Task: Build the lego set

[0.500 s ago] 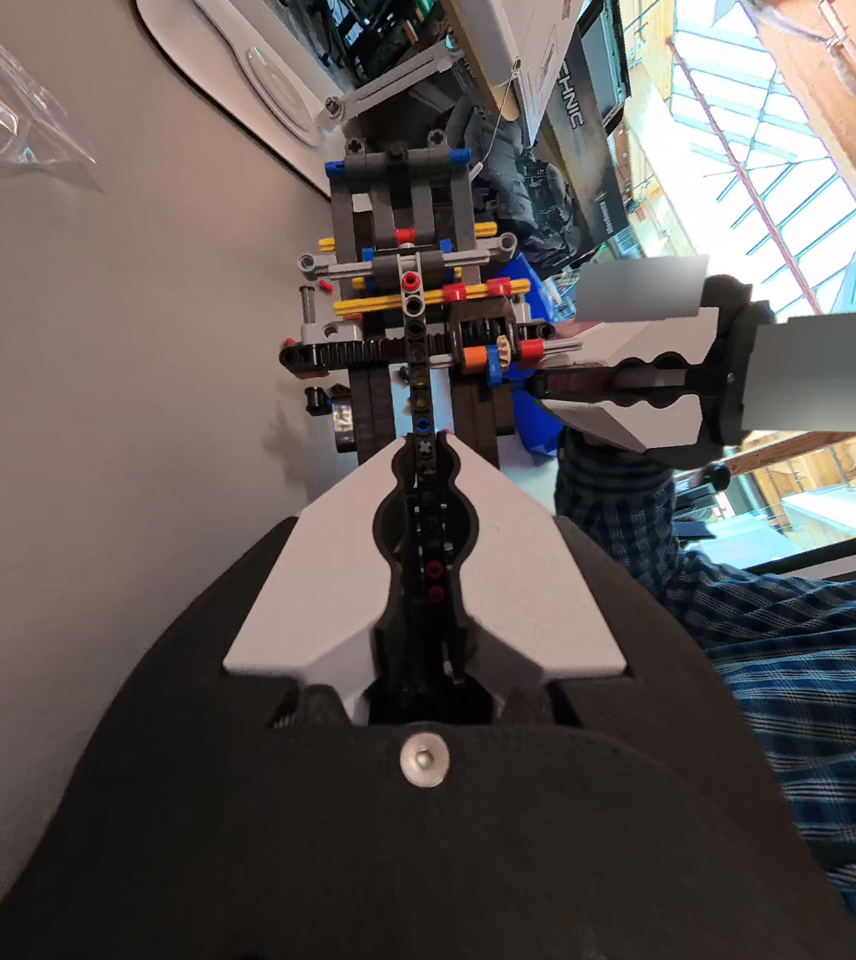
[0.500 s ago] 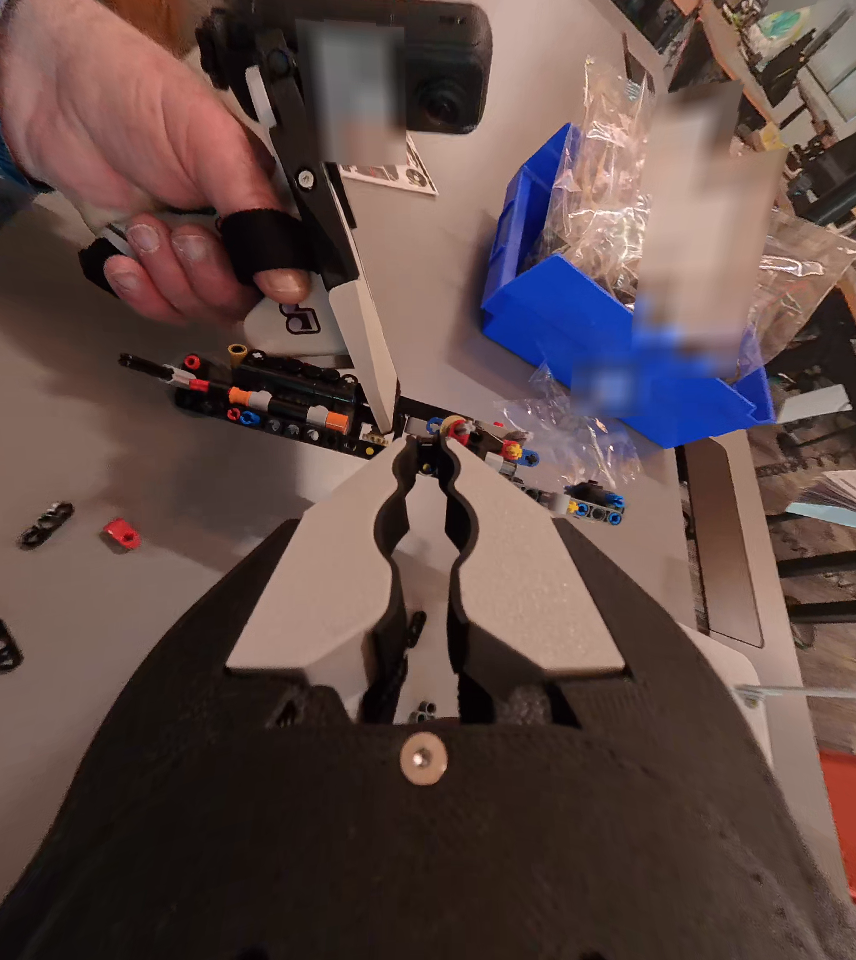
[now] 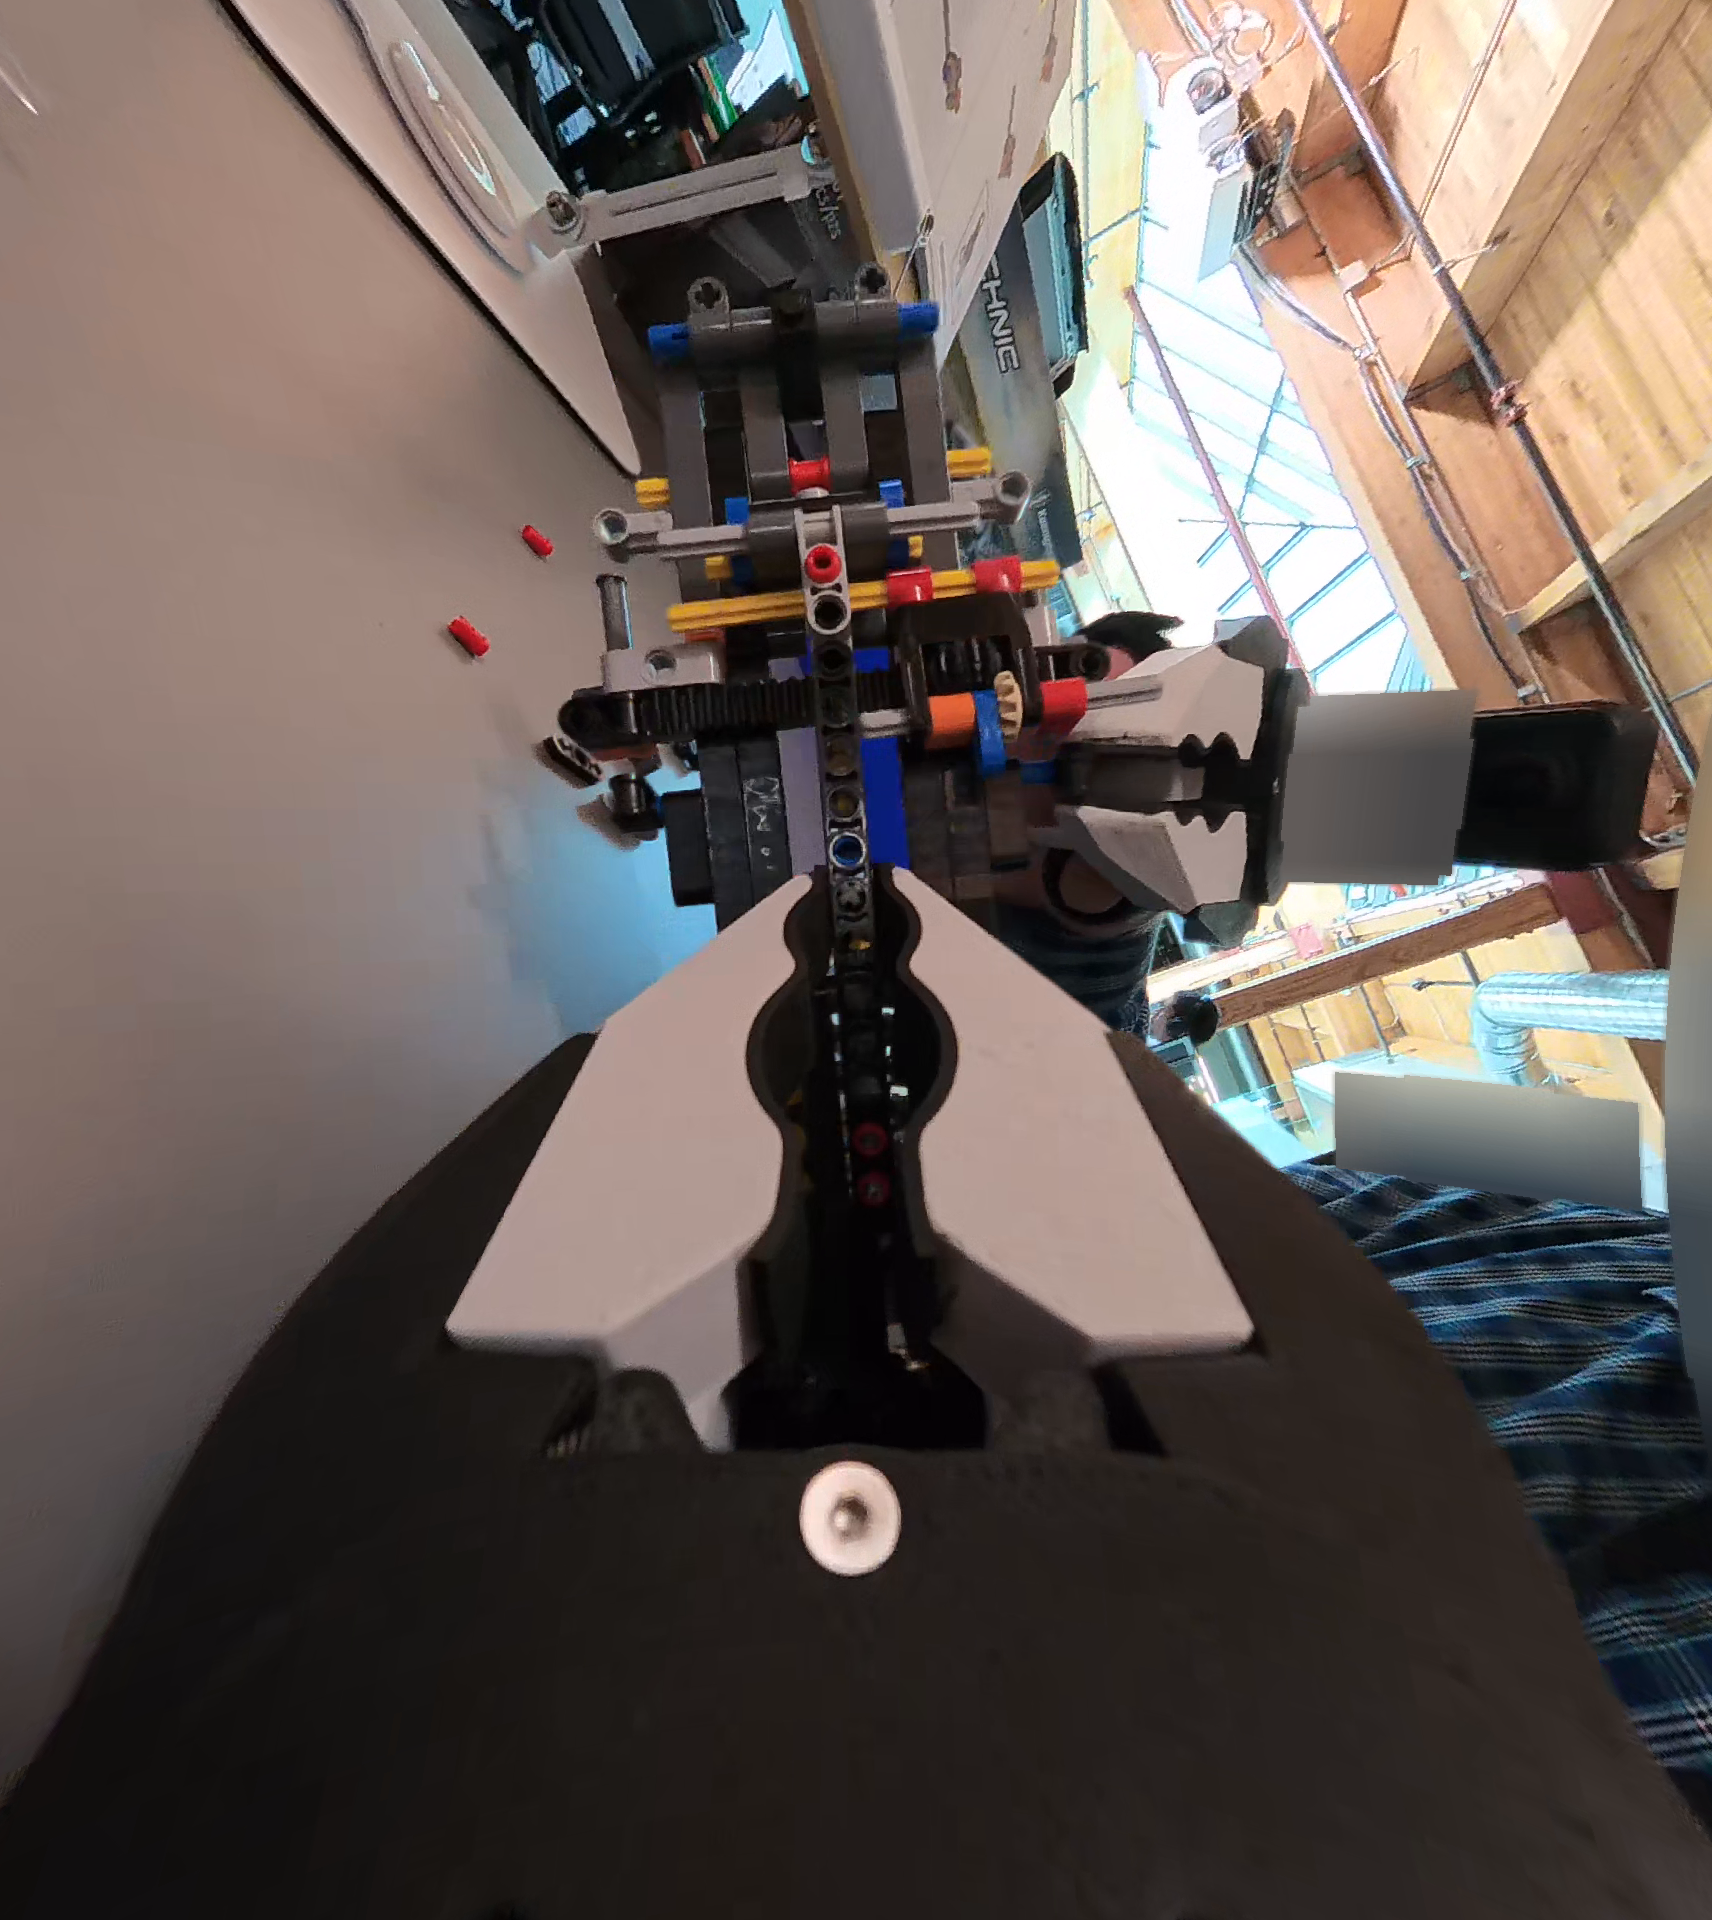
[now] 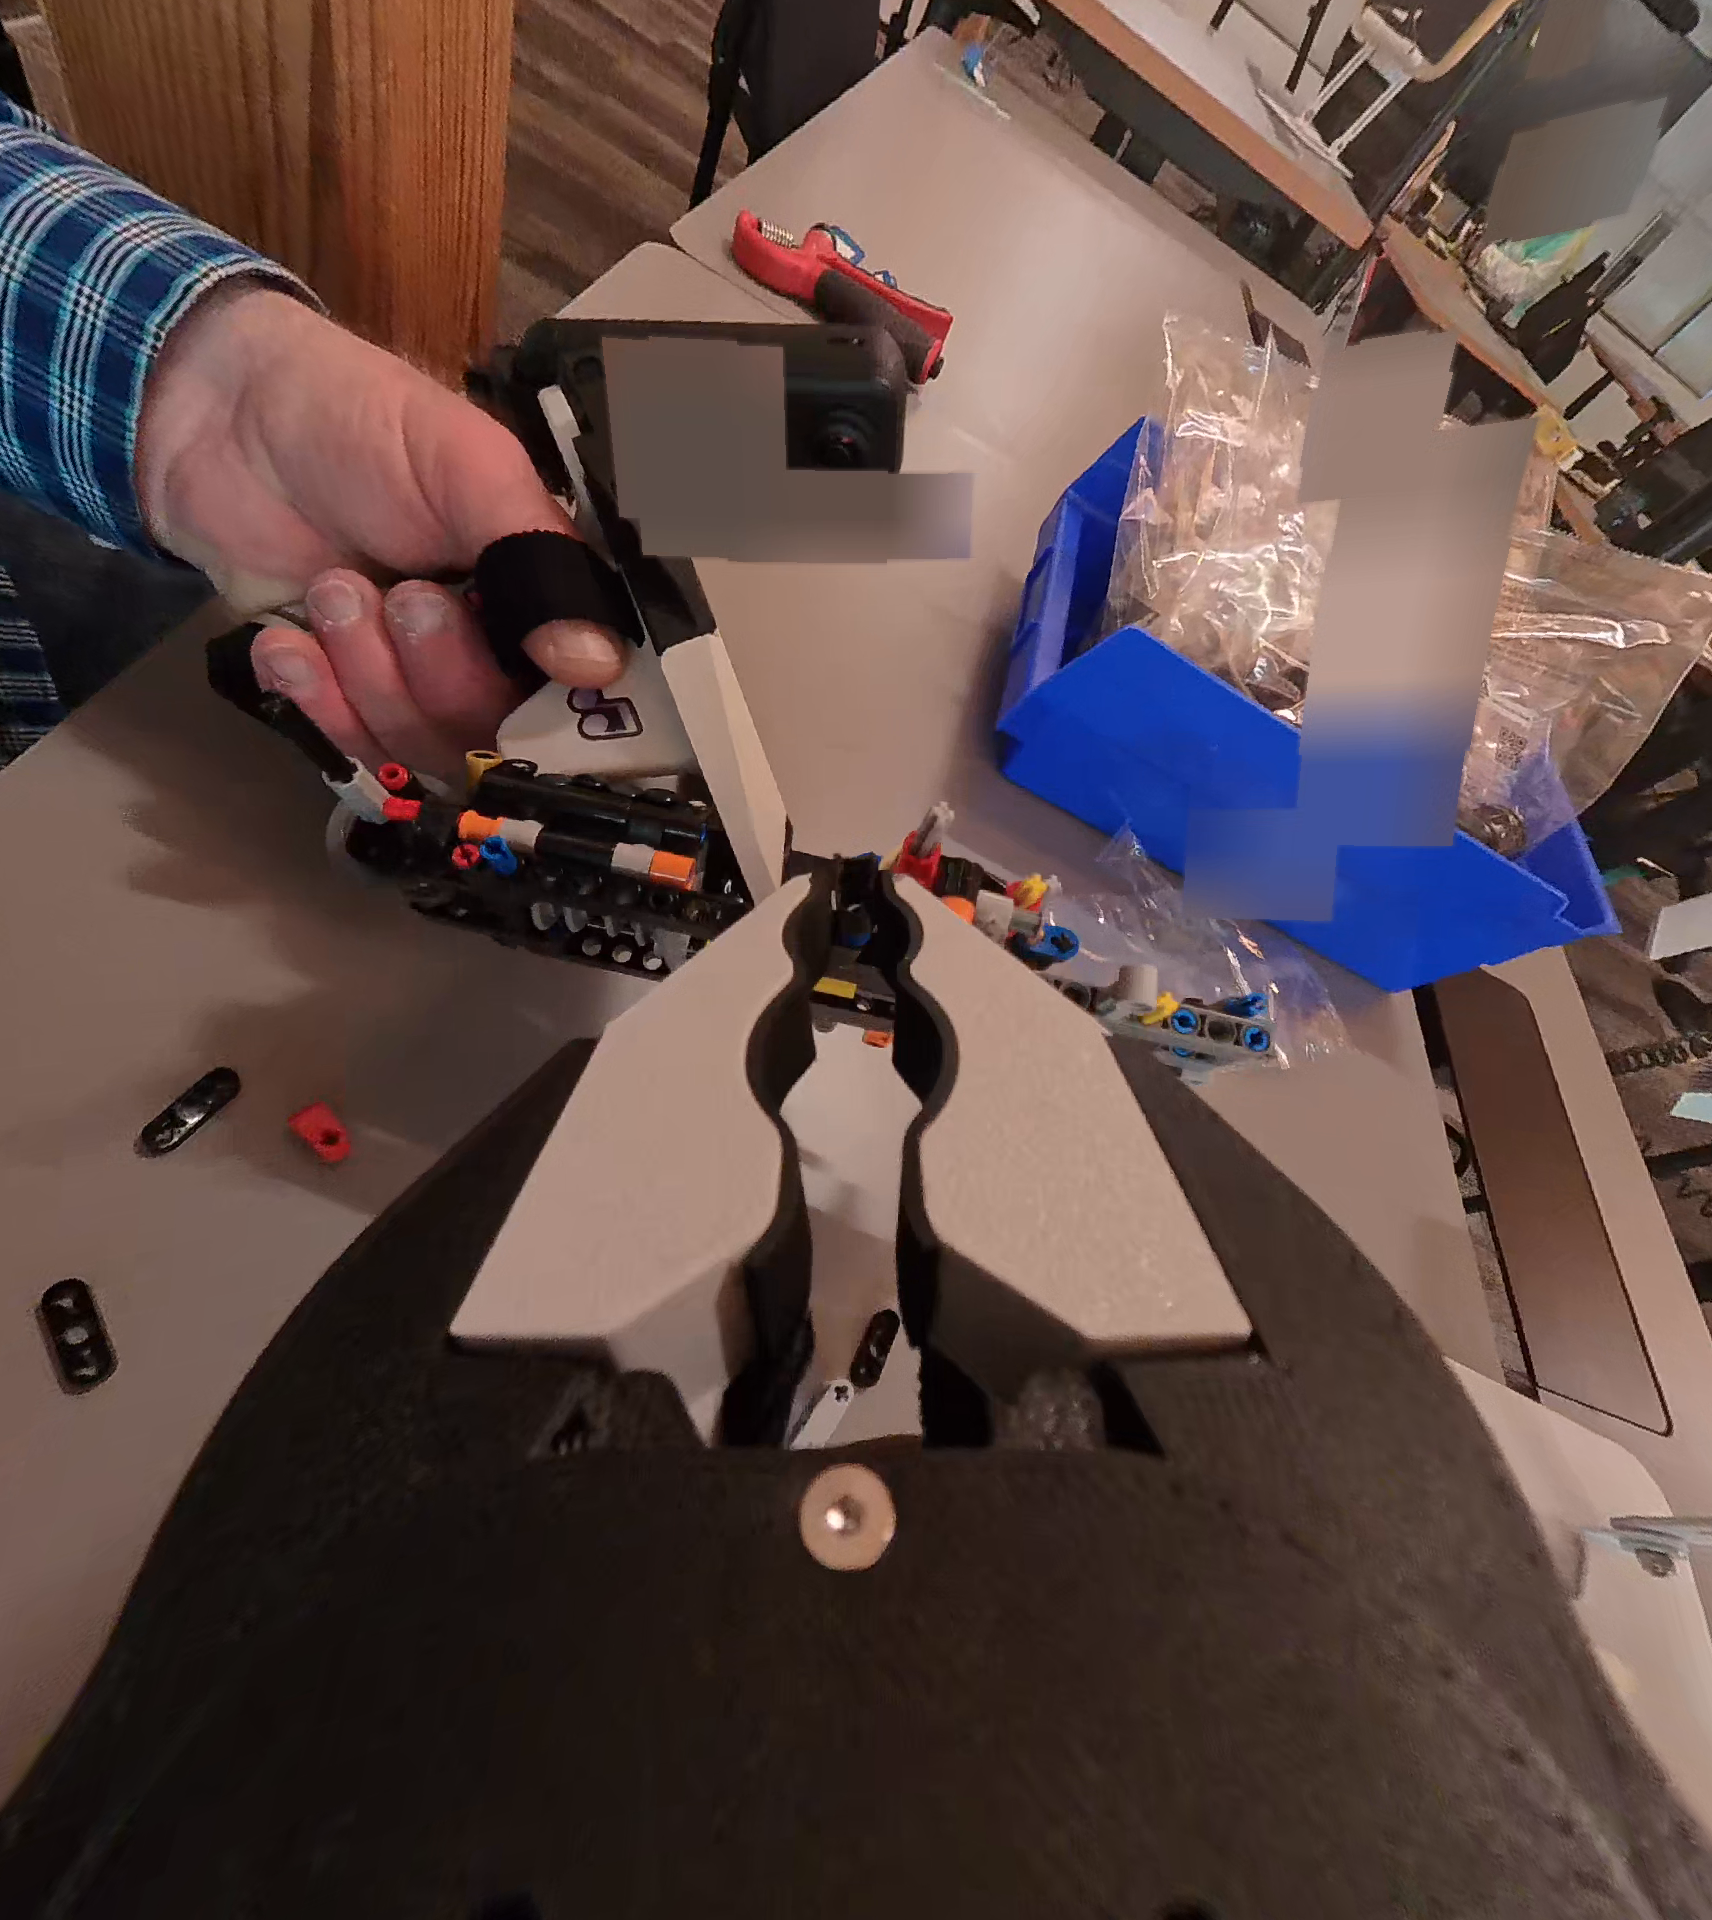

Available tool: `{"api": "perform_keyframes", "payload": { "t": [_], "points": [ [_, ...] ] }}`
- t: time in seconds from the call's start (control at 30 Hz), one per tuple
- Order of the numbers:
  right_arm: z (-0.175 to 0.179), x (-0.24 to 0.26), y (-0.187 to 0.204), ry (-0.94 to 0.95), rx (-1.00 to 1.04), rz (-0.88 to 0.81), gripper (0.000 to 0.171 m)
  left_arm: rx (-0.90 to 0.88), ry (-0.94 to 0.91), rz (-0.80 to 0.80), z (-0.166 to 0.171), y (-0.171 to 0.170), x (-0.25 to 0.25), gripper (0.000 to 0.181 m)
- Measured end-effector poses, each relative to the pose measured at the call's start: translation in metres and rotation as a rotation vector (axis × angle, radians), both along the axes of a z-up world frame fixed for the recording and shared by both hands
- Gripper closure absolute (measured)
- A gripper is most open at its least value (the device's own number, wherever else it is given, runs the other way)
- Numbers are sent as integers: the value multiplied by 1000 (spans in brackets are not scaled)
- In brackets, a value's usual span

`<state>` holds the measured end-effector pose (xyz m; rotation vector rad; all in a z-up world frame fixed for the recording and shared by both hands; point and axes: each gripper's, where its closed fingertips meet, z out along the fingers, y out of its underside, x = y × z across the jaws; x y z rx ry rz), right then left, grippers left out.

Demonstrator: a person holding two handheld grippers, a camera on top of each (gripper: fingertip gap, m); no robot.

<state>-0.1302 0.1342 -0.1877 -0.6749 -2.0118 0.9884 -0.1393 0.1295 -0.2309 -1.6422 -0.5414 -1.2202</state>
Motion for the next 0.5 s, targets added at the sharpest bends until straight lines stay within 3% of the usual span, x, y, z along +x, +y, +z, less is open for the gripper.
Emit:
{"api": "perform_keyframes", "payload": {
  "t": [0.5],
  "points": [
    [-2, 1, 6, 24, -60, -31, 168, 8, -25, 2, 2, 2, 2, 175]
  ]
}}
